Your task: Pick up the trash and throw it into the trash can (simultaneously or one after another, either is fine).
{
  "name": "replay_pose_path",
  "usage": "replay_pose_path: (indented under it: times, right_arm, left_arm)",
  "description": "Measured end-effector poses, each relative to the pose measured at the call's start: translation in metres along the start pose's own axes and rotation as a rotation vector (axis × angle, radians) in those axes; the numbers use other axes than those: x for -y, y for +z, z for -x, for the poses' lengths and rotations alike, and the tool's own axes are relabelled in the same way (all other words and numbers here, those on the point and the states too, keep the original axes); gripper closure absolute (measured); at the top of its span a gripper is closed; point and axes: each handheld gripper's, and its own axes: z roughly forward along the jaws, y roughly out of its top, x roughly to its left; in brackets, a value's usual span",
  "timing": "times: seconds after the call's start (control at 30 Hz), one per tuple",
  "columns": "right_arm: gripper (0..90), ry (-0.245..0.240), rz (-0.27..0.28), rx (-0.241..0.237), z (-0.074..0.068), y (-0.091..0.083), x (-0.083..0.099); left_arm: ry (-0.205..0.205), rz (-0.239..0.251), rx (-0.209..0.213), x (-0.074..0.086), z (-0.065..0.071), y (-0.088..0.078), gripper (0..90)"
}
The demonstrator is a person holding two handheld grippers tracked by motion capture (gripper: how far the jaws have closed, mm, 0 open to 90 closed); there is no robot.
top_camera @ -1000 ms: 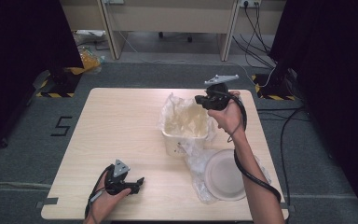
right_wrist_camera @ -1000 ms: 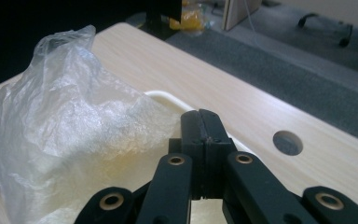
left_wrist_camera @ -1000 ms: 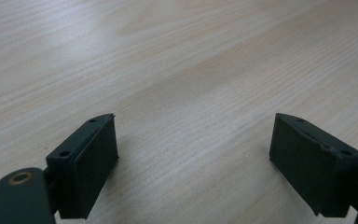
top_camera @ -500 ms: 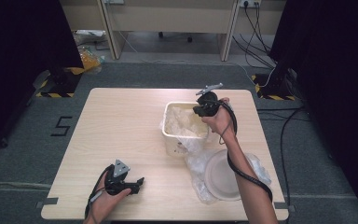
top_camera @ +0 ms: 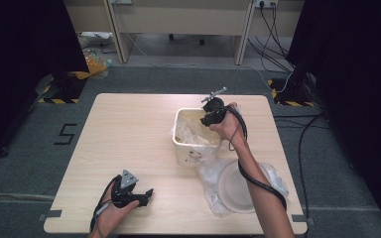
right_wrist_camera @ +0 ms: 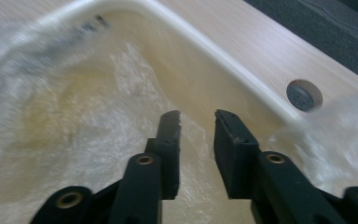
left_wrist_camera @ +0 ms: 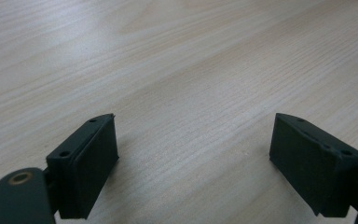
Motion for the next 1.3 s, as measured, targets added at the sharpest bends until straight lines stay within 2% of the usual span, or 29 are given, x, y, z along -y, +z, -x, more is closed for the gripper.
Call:
replay_pose_path:
  times: [0.03, 0.13, 0.2, 0.23, 0.27, 0.37, 0.47, 0.5, 0.53, 0.67, 0.73, 0.87, 1.0, 1.13, 1.2, 1.3]
  right_arm:
    - [65.0, 0.01, 0.015, -0.009, -0.001, -0.003, -0.001]
    - [60.7, 0.01, 0.06, -0.047, -0.004, -0.018, -0.007]
    - [57.4, 0.002, 0.095, -0.065, -0.01, -0.03, -0.011]
    - [54.7, -0.012, 0.118, -0.076, -0.019, -0.039, -0.013]
    - [54.7, -0.012, 0.118, -0.076, -0.019, -0.039, -0.013]
    - [53.3, -0.038, 0.12, -0.106, -0.032, -0.043, -0.01]
    - [53.0, -0.046, 0.074, -0.116, -0.039, -0.034, -0.002]
    - [52.9, -0.045, 0.029, -0.112, -0.039, -0.022, 0.003]
    - [52.9, -0.045, 0.029, -0.112, -0.039, -0.022, 0.003]
    - [52.2, -0.033, -0.063, -0.077, -0.036, 0.0, 0.009]
    - [52.2, -0.026, -0.082, -0.079, -0.034, 0.006, 0.009]
    - [51.9, -0.014, -0.087, -0.08, -0.031, 0.009, 0.01]
    - [49.6, 0.0, -0.105, -0.101, -0.032, 0.013, 0.011]
    - [46.7, 0.02, -0.047, -0.107, -0.029, 0.005, 0.01]
    - [44.9, 0.035, 0.033, -0.111, -0.025, -0.011, 0.005]
    - [43.7, 0.04, 0.108, -0.111, -0.022, -0.032, 0.0]
  left_arm:
    - [0.0, -0.001, 0.0, 0.0, 0.0, 0.0, 14.3]
    - [0.0, -0.002, 0.001, 0.0, 0.0, 0.0, 14.4]
    - [0.002, -0.004, 0.001, 0.0, 0.0, 0.0, 14.4]
    - [0.002, -0.004, 0.001, 0.0, 0.0, 0.0, 14.3]
    - [0.002, -0.004, 0.001, 0.0, 0.0, 0.0, 14.3]
    - [0.002, -0.004, 0.001, 0.0, 0.0, 0.0, 14.3]
    - [0.0, -0.002, 0.001, 0.0, 0.0, 0.0, 14.3]
    - [0.0, -0.002, 0.001, 0.0, 0.0, 0.0, 14.3]
    - [0.0, -0.002, 0.001, 0.0, 0.0, 0.0, 14.3]
    - [-0.002, 0.002, 0.0, 0.0, 0.0, 0.0, 14.3]
    - [-0.002, 0.002, 0.0, 0.0, 0.0, 0.0, 14.4]
    - [-0.002, 0.002, 0.0, 0.0, 0.0, 0.0, 14.3]
    - [-0.001, 0.001, 0.001, 0.001, 0.0, 0.0, 14.4]
    - [-0.002, 0.001, 0.002, 0.001, 0.0, -0.001, 14.3]
    - [-0.001, -0.001, 0.004, 0.001, 0.0, -0.001, 14.4]
    - [0.001, -0.004, 0.004, 0.001, 0.0, -0.001, 14.4]
